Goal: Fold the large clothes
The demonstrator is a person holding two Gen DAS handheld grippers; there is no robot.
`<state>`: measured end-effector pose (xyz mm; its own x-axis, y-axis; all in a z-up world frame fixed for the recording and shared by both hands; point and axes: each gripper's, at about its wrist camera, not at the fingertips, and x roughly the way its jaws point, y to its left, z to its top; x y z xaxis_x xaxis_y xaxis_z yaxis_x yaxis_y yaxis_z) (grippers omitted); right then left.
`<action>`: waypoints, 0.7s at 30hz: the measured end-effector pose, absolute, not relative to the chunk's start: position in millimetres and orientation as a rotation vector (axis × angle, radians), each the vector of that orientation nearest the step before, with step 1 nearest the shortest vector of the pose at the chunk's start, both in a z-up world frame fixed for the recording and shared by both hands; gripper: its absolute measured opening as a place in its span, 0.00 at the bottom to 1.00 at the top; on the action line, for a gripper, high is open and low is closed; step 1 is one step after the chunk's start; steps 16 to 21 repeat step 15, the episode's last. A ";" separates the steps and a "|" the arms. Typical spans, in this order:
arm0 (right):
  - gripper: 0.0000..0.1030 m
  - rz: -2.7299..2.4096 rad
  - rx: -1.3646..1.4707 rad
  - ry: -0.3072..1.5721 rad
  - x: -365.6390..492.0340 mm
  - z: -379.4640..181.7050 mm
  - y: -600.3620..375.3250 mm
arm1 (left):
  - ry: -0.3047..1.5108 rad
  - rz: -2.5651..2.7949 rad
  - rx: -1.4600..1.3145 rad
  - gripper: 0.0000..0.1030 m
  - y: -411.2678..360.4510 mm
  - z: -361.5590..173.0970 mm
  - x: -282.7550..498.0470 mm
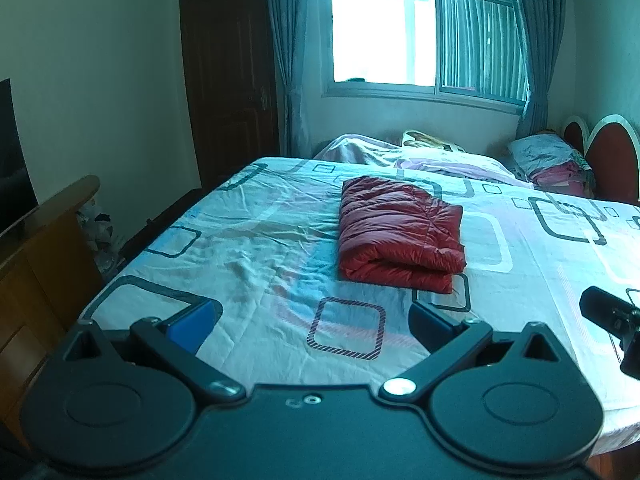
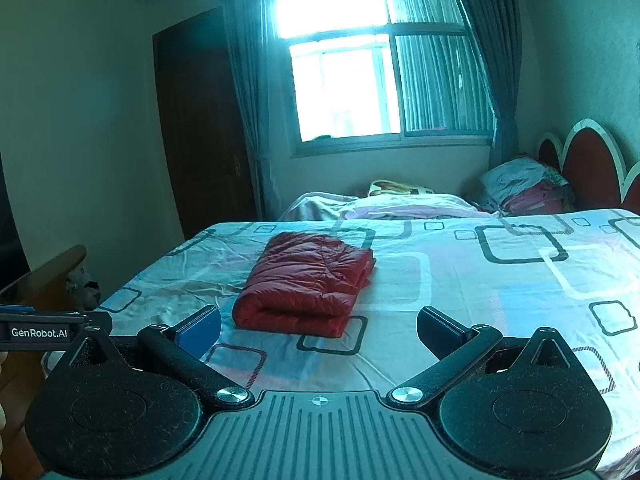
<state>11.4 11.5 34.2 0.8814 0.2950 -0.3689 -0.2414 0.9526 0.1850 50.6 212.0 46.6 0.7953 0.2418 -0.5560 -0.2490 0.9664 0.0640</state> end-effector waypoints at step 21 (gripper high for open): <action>1.00 0.229 0.126 0.499 64.1 0.8 9.7 | 0.532 0.130 -0.091 1.00 233.9 10.9 116.5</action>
